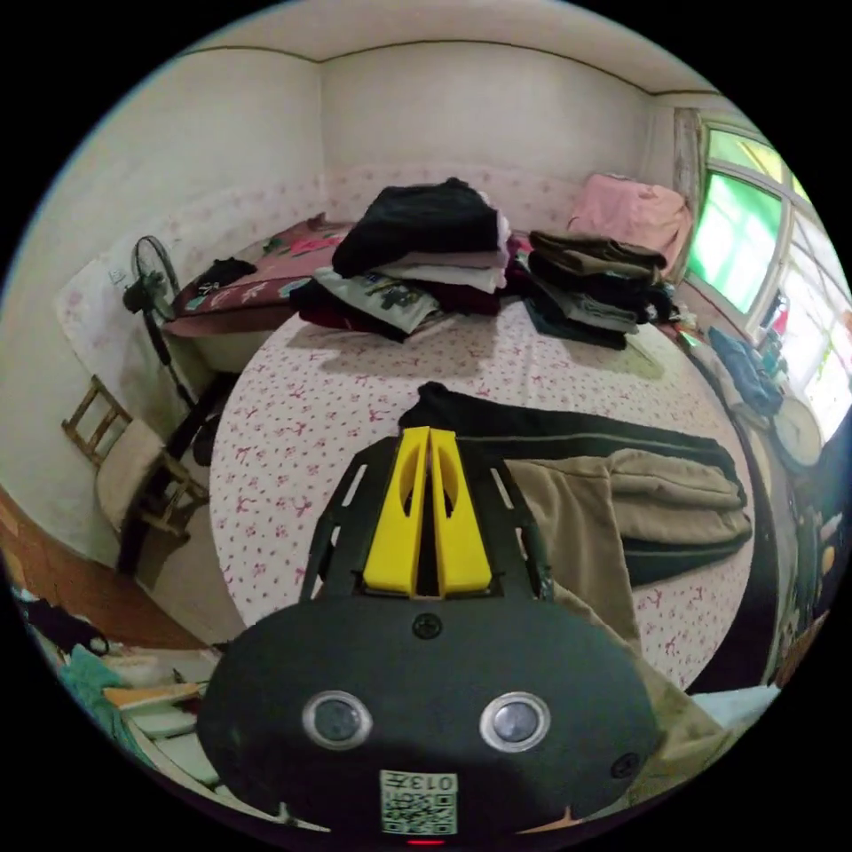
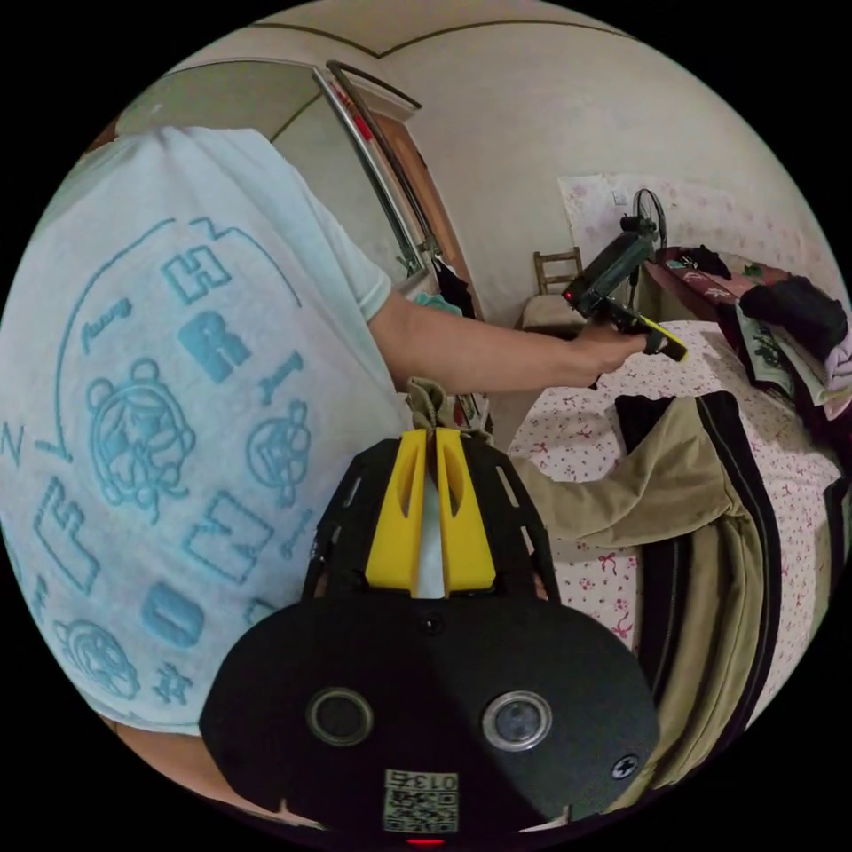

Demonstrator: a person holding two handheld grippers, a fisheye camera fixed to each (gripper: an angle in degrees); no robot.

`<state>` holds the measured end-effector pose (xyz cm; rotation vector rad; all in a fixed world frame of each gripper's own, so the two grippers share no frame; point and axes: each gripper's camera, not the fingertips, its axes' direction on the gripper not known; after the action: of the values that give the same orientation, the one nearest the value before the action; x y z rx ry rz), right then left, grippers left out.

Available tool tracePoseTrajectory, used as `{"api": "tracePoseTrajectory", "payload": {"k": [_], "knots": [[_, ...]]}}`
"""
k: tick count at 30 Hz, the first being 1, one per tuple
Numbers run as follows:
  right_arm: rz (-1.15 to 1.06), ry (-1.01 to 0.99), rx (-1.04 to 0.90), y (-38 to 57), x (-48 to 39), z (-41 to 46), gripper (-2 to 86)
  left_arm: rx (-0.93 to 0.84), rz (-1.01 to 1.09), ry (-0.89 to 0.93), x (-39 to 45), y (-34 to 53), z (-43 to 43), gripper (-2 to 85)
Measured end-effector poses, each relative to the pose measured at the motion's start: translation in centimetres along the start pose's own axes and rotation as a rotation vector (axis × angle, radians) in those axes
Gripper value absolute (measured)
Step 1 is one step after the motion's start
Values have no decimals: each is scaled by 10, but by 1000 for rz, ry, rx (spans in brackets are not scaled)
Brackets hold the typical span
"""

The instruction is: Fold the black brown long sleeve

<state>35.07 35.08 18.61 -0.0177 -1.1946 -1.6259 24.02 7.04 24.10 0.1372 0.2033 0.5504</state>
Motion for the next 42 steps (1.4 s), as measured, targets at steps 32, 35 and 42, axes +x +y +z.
{"api": "tracePoseTrajectory", "payload": {"k": [32, 35, 42], "knots": [[356, 935, 216, 135, 53, -218, 6, -434, 333, 301, 43, -17, 103, -3], [678, 1094, 12, 194, 98, -209, 5, -386, 221, 271, 31, -19, 100, -1], [1029, 945, 127, 243, 116, -227, 47, -222, 243, 355, 24, -18, 65, 37]]}}
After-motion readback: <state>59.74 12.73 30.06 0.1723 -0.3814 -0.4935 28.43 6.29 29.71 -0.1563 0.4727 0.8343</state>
